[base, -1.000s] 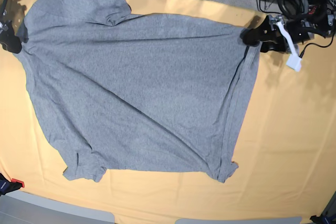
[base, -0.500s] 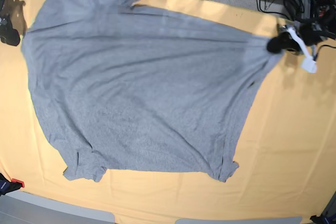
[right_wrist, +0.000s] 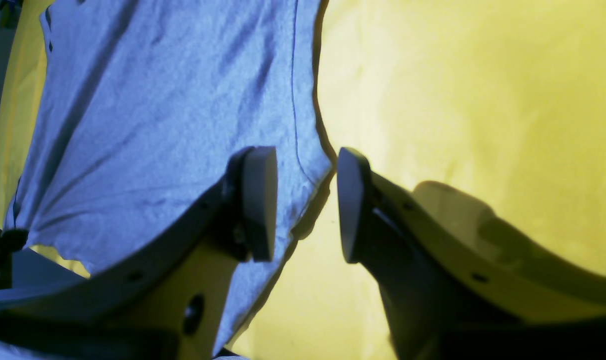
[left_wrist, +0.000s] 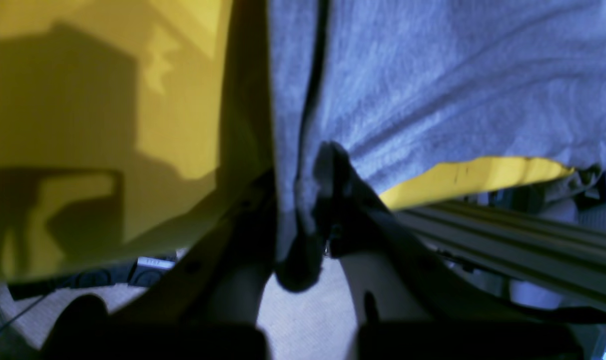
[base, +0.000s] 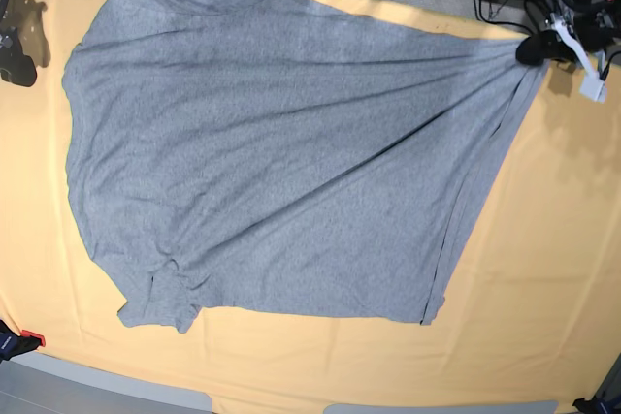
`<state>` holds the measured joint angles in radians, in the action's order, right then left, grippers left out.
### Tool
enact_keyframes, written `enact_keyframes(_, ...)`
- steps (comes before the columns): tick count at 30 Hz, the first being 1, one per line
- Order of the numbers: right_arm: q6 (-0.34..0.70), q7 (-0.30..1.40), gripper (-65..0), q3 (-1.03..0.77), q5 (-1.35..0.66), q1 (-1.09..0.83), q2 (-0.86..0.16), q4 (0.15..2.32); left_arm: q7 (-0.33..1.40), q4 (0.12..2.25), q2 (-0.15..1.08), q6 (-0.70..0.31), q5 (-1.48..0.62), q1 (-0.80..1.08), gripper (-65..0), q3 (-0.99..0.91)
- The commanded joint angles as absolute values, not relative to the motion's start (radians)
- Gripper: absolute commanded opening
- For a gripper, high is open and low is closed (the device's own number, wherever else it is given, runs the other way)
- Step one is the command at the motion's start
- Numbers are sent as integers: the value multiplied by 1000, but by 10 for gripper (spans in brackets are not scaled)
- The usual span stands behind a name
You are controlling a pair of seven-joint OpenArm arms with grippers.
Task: Layout the t-shirt on the table in an organized manner, then fold the t-shirt properly
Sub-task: 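Pull the held sleeve corner with the left gripper away from the right gripper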
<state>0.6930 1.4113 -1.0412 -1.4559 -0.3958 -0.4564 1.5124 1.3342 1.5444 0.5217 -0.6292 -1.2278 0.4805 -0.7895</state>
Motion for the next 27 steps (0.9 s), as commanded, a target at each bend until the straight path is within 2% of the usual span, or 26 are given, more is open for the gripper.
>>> enact_keyframes(1, 698, 1396, -423, -1047, -1484, -396, -483, 1530, 1346, 1556, 543, -628, -1216, 505, -650, -810)
enact_keyframes(9, 698, 1396, -423, -1047, -1484, -396, -483, 1530, 1347, 1556, 544, -667, -1289, 537, -650, -912)
enact_keyframes(10, 698, 1396, -423, -1047, -1484, -396, -483, 1530, 1347, 1556, 546, -669, -1311, 537, -616, -915)
enact_keyframes(13, 698, 1396, -423, -1047, -1484, -396, -483, 1530, 1347, 1556, 545, -669, -1359, 531, -357, -915)
enact_keyframes(14, 698, 1396, -423, -1047, -1484, -396, -483, 1530, 1346, 1556, 543, -669, -1381, 531, -285, -915)
enact_keyframes(15, 698, 1396, -423, -1047, -1484, -396, -483, 1530, 1347, 1556, 543, -670, -1401, 531, -244, -915)
enact_keyframes(27, 698, 1396, -423, -1023, -1484, -451, -472, 1530, 1346, 1556, 543, -681, -1420, 531, -232, -915)
